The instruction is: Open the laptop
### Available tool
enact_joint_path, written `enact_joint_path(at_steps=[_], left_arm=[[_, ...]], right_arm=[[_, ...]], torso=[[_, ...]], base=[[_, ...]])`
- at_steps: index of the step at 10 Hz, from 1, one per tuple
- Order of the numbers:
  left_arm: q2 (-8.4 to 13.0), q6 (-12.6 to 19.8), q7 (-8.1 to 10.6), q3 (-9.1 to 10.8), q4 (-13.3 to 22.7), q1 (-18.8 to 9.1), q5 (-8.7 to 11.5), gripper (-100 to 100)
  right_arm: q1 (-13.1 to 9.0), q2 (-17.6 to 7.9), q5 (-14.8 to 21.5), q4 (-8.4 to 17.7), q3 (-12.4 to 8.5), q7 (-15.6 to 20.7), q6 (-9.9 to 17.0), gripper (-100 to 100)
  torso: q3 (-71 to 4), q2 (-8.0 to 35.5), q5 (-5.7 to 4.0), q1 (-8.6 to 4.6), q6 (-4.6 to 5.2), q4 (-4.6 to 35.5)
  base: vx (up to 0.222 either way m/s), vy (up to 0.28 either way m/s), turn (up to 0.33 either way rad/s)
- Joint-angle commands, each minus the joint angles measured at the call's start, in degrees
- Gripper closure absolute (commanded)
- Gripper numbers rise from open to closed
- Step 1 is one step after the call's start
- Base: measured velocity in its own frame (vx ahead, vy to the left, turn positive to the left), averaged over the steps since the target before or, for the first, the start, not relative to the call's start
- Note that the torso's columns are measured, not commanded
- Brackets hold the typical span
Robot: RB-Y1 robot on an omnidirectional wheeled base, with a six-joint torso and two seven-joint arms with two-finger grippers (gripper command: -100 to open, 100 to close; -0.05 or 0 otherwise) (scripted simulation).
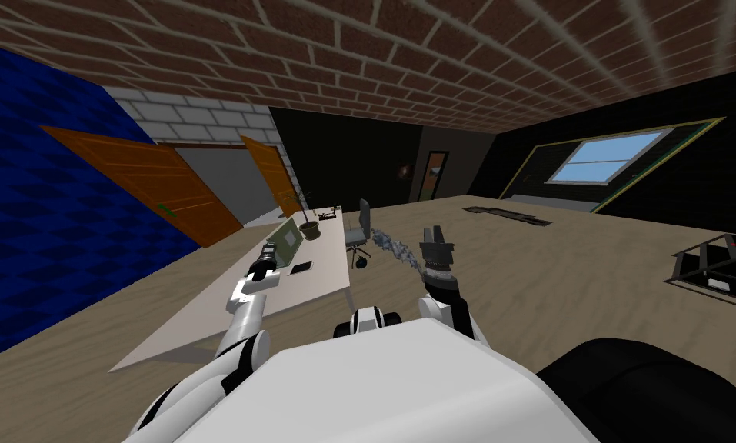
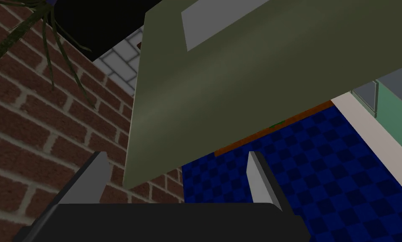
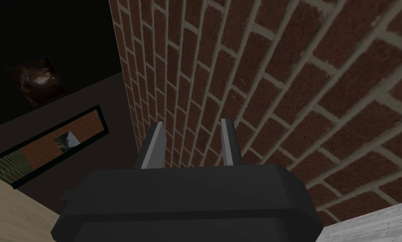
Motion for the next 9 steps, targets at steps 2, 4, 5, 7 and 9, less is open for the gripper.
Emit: enact_joint_path(at_steps=[2,4,5,7,9], left_arm=[[-0.2,1.8,1.57,-0.20,1.0,-1.7,1.9,100],[-0.5,3.6,3.15,-0.36,2.0,-3.3,3.7,100],[-0.6,4.5,3.94,-0.44,2.5,-4.1,4.7,100],[-0.8,6.3,5.51,-0.60,3.5,-5.8,6.6,100],[-1.0,8.1,7.09,-0.77,4.5,-7.4,8.4,100]], right_arm=[[0.0,0.0,0.0,0.0,0.0,0.0,0.0,0],[0.0,0.0,0.0,0.0,0.0,0.0,0.0,0],[0.0,0.0,0.0,0.0,0.0,0.0,0.0,0],[0.0,0.0,0.0,0.0,0.0,0.0,0.0,0],[0.0,0.0,0.0,0.0,0.0,0.0,0.0,0]], torso=[[0.0,0.0,0.03,0.02,0.01,0.0],[0.1,0.1,0.46,0.59,0.20,0.0],[0.0,0.0,0.42,0.43,0.17,-0.1],[-0.2,-0.3,0.27,0.17,0.12,-0.2],[-0.2,-0.3,0.12,0.03,0.10,-0.2]], base=[[-0.022,0.034,0.017],[-0.064,0.127,0.014],[-0.059,0.119,0.005],[-0.059,0.111,0.008],[-0.041,0.099,0.017]])
